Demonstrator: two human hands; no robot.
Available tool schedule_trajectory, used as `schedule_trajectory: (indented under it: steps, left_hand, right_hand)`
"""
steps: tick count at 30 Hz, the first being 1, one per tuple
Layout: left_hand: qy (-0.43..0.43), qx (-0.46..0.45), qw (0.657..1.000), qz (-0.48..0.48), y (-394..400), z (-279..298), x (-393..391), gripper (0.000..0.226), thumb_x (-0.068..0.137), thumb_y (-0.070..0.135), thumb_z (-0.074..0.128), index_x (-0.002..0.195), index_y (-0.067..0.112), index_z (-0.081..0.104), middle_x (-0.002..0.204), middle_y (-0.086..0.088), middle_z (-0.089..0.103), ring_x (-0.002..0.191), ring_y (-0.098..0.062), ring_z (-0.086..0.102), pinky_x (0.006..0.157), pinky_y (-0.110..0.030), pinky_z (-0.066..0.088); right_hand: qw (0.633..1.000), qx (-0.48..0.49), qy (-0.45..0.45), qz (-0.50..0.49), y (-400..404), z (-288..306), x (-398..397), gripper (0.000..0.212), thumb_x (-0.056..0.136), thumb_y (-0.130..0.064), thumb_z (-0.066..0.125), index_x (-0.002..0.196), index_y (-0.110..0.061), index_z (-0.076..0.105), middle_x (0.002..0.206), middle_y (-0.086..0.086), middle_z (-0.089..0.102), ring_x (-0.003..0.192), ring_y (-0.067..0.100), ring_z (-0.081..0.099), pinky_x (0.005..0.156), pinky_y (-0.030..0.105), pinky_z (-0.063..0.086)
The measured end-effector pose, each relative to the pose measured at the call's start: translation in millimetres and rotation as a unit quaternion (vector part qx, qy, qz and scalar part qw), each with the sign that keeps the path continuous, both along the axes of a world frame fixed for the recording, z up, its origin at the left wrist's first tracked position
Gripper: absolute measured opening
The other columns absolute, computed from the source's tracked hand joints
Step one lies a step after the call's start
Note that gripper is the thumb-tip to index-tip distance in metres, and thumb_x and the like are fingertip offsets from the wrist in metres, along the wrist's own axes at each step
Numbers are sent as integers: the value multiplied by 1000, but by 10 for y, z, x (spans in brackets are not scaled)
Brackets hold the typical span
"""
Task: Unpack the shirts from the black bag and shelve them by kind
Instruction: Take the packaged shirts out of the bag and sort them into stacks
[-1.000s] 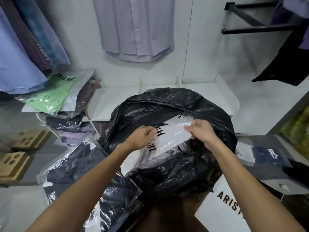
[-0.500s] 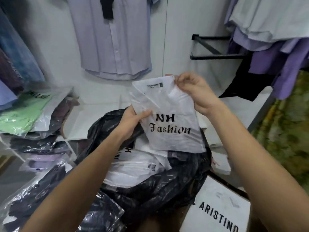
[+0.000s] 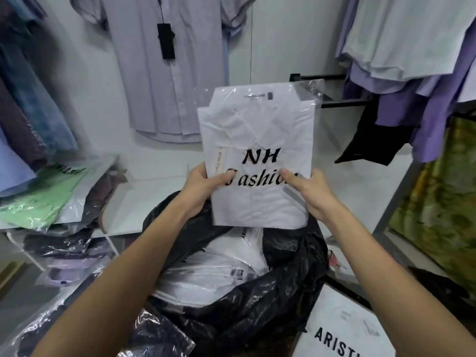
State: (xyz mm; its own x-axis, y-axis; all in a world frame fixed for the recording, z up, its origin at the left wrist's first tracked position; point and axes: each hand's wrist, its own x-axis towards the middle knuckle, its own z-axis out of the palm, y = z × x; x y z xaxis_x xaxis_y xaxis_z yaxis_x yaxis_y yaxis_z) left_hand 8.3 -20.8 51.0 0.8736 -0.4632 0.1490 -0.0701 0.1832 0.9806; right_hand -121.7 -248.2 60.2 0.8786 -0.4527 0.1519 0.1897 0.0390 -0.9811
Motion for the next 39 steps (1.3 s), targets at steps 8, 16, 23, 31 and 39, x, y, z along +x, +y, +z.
schedule_trajectory:
  steps: [8,16,23,31,39]
  left_hand:
    - [0,64,998,-24,-586,-494,-402,47,83,15,84,123,21,62,117,0,75,105,-20,74,90,-40,60]
    - [-43,194,972,-125,-1299,-1134,-1155,51,87,19,81,126,27,50,108,21,60,98,8,57,74,-11,43]
    - [-24,221,956,-191,-1638,-1612,-1550,46,87,8,79,121,25,53,106,20,62,82,23,60,65,0,43]
    - [61,190,968,-155,-1491,-1600,-1384,44,78,34,88,116,23,68,107,8,76,101,-14,72,81,-25,58]
    - [103,242,956,-132,-687,-1626,-980,46,84,15,83,125,18,63,112,2,77,104,-20,74,82,-32,60]
  right_hand:
    - [990,56,41,-124,-265,-428,-501,48,86,-19,83,129,-18,63,118,-2,76,109,16,72,80,25,62]
    - [950,96,128,-268,-579,-1304,-1569,44,91,-17,77,129,-25,59,120,-5,73,107,13,72,75,24,59]
    - [929,67,146,-334,-651,-1591,-2138,44,90,3,72,129,-9,55,114,4,73,98,15,75,66,17,57]
    - [945,29,138,-296,-570,-1667,-2070,51,83,-3,83,125,-23,61,112,-8,75,99,6,74,77,22,59]
    - [976,32,169,-137,-241,-1831,-1507,57,86,-6,82,125,-40,58,112,-24,73,106,1,70,78,16,56]
